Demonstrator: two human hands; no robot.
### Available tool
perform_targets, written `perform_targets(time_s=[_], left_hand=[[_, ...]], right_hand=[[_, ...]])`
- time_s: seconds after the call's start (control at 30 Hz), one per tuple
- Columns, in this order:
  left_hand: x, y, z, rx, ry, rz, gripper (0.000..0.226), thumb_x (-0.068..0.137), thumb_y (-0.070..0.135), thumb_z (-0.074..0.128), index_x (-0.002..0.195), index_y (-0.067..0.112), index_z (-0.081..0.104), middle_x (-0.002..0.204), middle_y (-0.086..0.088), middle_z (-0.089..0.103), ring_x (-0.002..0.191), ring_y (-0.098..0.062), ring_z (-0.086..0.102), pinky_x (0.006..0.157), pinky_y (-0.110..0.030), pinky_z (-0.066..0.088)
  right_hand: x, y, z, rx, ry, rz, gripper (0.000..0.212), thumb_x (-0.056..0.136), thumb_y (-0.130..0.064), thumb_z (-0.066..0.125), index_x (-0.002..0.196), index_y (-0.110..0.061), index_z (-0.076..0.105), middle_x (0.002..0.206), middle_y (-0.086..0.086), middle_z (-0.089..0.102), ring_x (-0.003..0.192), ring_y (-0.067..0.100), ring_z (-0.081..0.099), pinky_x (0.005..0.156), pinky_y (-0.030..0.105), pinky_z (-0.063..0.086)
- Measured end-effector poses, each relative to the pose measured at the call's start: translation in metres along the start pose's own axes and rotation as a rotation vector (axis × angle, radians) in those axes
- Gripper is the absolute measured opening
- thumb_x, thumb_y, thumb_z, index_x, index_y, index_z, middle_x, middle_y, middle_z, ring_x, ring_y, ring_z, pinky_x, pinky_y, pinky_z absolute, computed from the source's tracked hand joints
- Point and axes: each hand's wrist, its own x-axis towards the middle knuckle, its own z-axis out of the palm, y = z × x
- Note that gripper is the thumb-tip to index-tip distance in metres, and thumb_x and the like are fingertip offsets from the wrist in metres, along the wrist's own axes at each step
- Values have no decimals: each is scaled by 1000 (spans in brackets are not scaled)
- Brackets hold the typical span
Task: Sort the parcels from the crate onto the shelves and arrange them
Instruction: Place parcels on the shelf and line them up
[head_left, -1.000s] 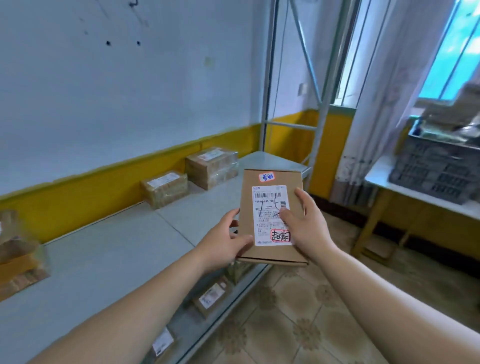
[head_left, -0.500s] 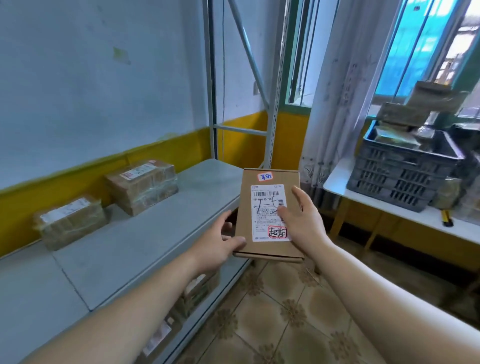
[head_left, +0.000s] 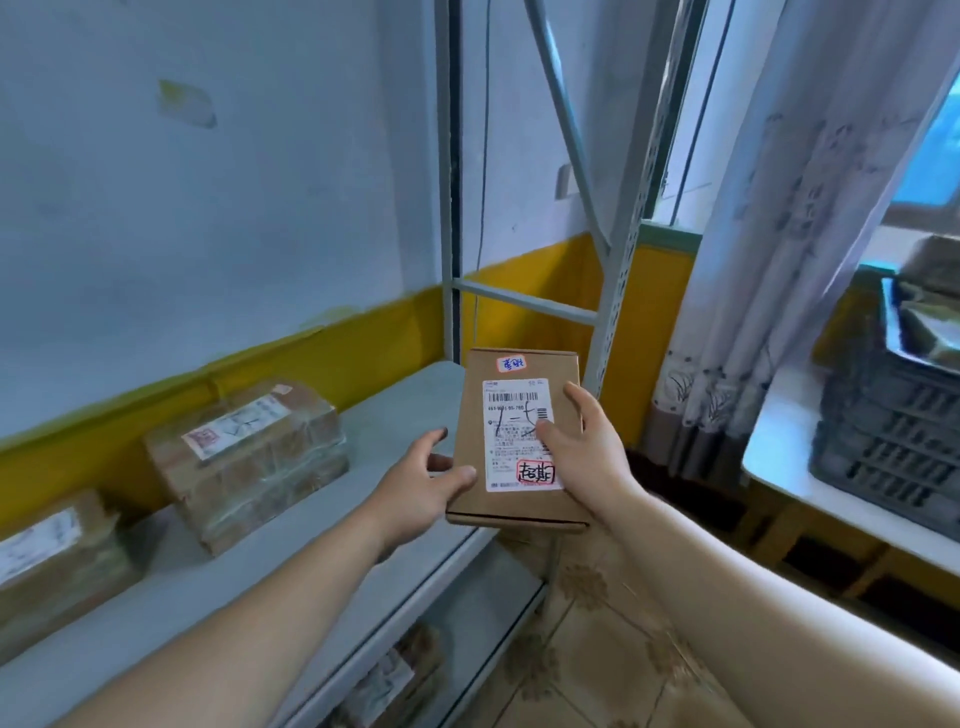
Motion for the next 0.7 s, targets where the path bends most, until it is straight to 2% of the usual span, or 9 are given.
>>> perform_targets(time_s=[0.13, 0.27, 0.37, 0.47, 0.5, 0.6, 0.7], left_hand=[[57, -14, -30, 112, 67, -72, 67, 95, 34, 59, 152, 25, 25, 124, 0, 54, 108, -17, 54, 86, -28, 38], [111, -35, -65, 360, 211, -166, 65, 94, 39, 59, 150, 23, 31, 146, -4, 44, 127, -21, 48, 97, -28, 39], [149, -52, -93, 703, 341, -199, 63, 93, 45, 57, 147, 20, 36, 152, -7, 37, 136, -25, 39, 108, -36, 35], [183, -63, -116, 892, 430, -257, 62, 95, 48, 51, 147, 17, 36, 156, -10, 28, 144, -28, 23, 115, -41, 26], [192, -68, -123, 927, 437, -303, 64, 95, 51, 48, 148, 17, 34, 158, -10, 25, 146, -28, 20, 116, -43, 24], [213, -82, -138, 973, 450, -426, 71, 95, 60, 38, 152, 18, 26, 160, -9, 18, 147, -31, 16, 117, -51, 20], [230, -92, -149, 951, 439, -532, 75, 93, 67, 32, 153, 24, 22, 162, -6, 14, 147, -33, 13, 117, -56, 13]], right_hand=[[70, 2, 40, -76, -75, -8, 64, 92, -37, 66, 146, -44, 32, 136, -6, 53, 103, 17, 66, 81, 41, 60], [144, 21, 87, -140, -211, -32, 65, 94, -34, 64, 150, -37, 31, 146, -5, 49, 116, 21, 61, 92, 47, 56], [199, 37, 123, -139, -329, -5, 65, 96, -30, 61, 152, -35, 29, 146, 1, 45, 109, 21, 63, 89, 45, 57], [243, 52, 152, -192, -409, 54, 64, 98, -27, 58, 154, -34, 27, 145, 6, 42, 99, 17, 62, 83, 35, 56], [253, 57, 160, -214, -424, 68, 65, 98, -27, 59, 154, -34, 26, 147, 7, 40, 105, 20, 60, 85, 33, 53], [279, 73, 181, -266, -423, 148, 70, 97, -24, 62, 155, -33, 25, 148, 13, 38, 124, 34, 52, 100, 40, 47], [297, 86, 196, -247, -446, 183, 77, 95, -22, 65, 157, -23, 20, 149, 17, 39, 134, 35, 44, 107, 40, 38]])
